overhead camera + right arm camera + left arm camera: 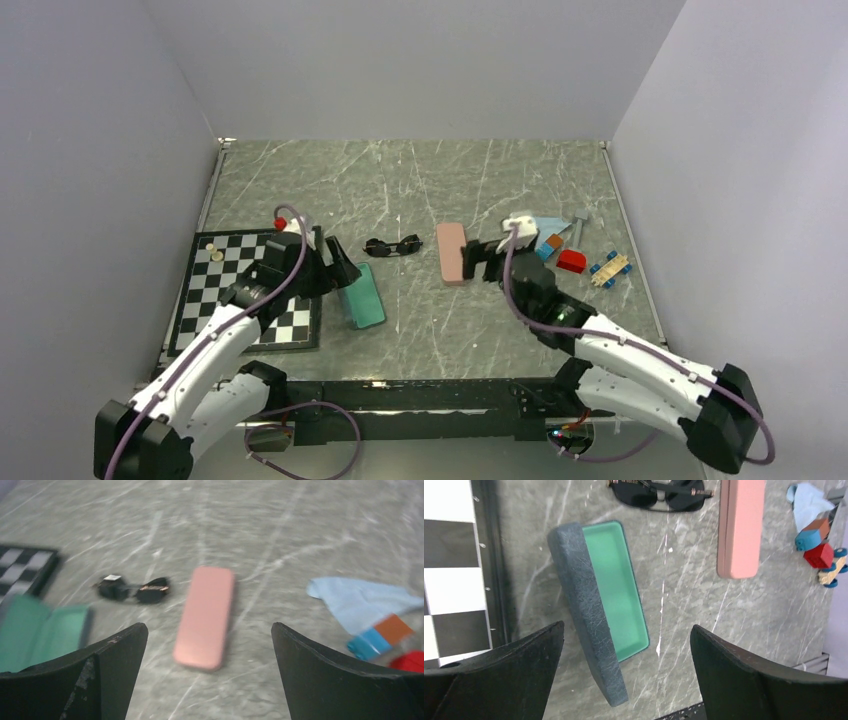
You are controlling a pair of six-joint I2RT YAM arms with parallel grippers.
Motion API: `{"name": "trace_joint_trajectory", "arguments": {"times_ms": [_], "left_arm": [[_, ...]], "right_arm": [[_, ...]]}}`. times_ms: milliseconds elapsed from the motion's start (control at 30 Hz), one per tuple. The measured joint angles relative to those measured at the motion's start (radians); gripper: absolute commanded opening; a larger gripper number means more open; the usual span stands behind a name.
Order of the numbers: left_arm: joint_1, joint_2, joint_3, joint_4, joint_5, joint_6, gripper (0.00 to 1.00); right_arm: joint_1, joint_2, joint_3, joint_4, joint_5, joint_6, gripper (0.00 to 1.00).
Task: Organize the sunglasses
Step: Pick up the glasses cleaning cloth from the center of the board.
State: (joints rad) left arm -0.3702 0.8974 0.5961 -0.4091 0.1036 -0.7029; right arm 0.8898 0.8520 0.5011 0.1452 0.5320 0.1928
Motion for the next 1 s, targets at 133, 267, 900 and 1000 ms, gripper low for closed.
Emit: {"name": "trace_joint_trajectory", "arguments": {"times_ms": [133,267,900,1000], "left_arm": [[0.0,-0.077,0.047,-0.052,-0.069,0.018,0.99],[0.0,-0.158,0.079,-0.066,-0.131,0.031,0.99],[-0.001,-0.207,0.034,-0.074,-0.232,0.033,0.99],[-0.001,-0.209,0.032,-0.067,-0.232,0.033,0.99]], "right_arm": [[-0.243,0.058,0.066,-0.101,-0.043,0.149,1.0],[-0.501,0.2,0.141,-0.185,-0.148,0.267,0.98],[-0.717,1.11,0.749,-0.408,-0.267,0.229,0.45],[-0.716,1.131,0.774,-0.417,-0.264,0.227,0.2]]}}
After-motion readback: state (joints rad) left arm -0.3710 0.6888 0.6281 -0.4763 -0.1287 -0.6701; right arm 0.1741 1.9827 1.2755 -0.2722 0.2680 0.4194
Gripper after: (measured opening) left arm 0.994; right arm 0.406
